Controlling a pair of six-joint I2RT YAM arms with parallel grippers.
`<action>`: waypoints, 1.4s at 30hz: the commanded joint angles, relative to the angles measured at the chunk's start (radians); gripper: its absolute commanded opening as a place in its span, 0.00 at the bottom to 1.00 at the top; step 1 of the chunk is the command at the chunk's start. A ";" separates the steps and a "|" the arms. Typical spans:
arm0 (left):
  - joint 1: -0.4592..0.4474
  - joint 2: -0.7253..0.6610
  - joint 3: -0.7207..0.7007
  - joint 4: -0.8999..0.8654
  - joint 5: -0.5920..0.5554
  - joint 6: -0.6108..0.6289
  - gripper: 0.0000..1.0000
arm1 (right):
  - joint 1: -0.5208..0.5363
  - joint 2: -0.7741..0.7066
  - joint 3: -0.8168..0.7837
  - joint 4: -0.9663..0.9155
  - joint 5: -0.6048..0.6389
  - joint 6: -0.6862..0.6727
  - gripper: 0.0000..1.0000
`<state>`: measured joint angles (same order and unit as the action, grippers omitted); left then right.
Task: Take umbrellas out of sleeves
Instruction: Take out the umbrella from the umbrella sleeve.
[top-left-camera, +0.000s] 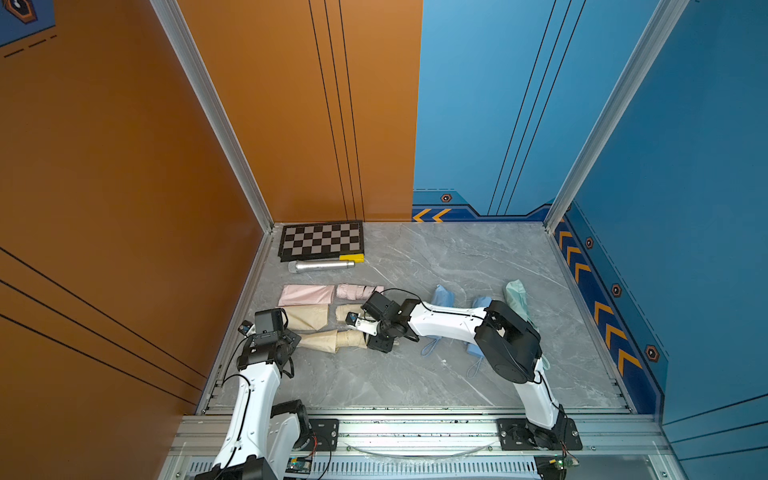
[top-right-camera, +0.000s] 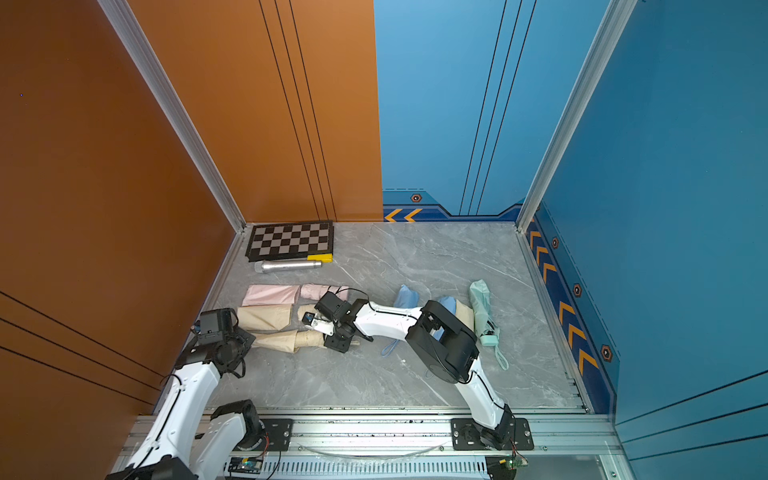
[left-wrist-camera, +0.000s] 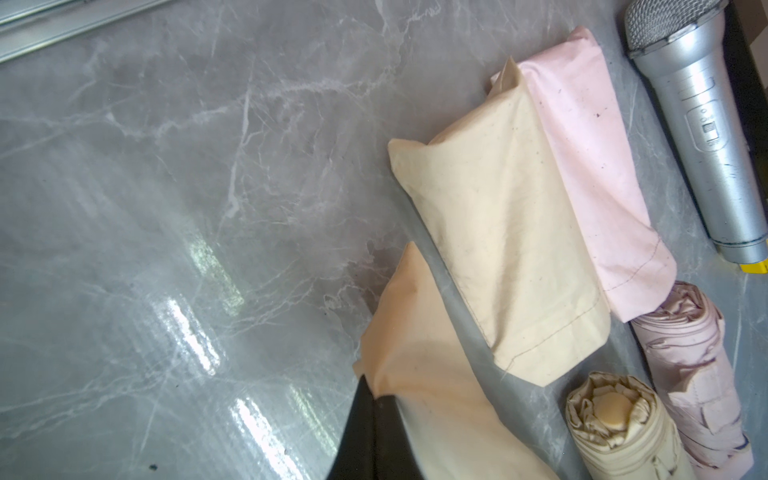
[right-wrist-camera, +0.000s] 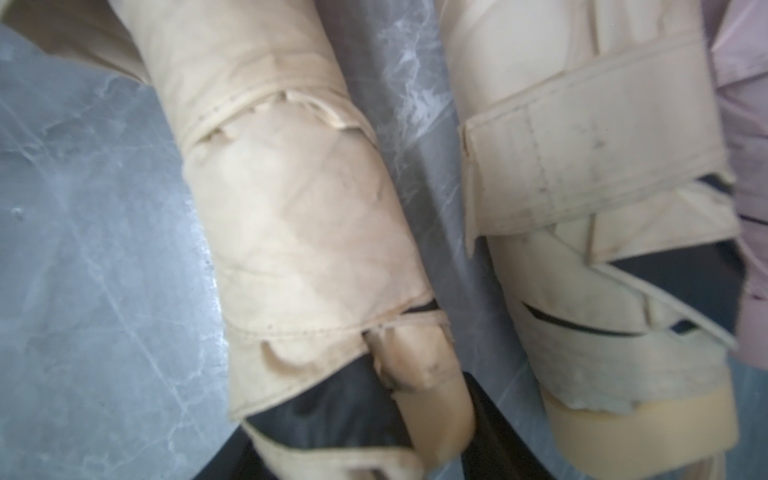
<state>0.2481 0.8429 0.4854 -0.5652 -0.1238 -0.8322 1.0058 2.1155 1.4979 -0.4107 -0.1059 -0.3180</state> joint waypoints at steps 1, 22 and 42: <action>0.016 -0.012 -0.019 0.019 -0.008 -0.013 0.00 | -0.019 -0.004 -0.031 -0.068 0.023 -0.019 0.24; 0.049 -0.026 -0.046 0.045 0.004 -0.031 0.00 | -0.025 -0.001 -0.022 -0.090 0.026 -0.029 0.24; 0.068 -0.029 -0.056 0.057 -0.002 -0.045 0.00 | -0.036 -0.001 -0.016 -0.120 0.038 -0.045 0.24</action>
<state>0.3038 0.8234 0.4419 -0.5182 -0.1154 -0.8650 0.9894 2.1132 1.4971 -0.4236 -0.1104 -0.3439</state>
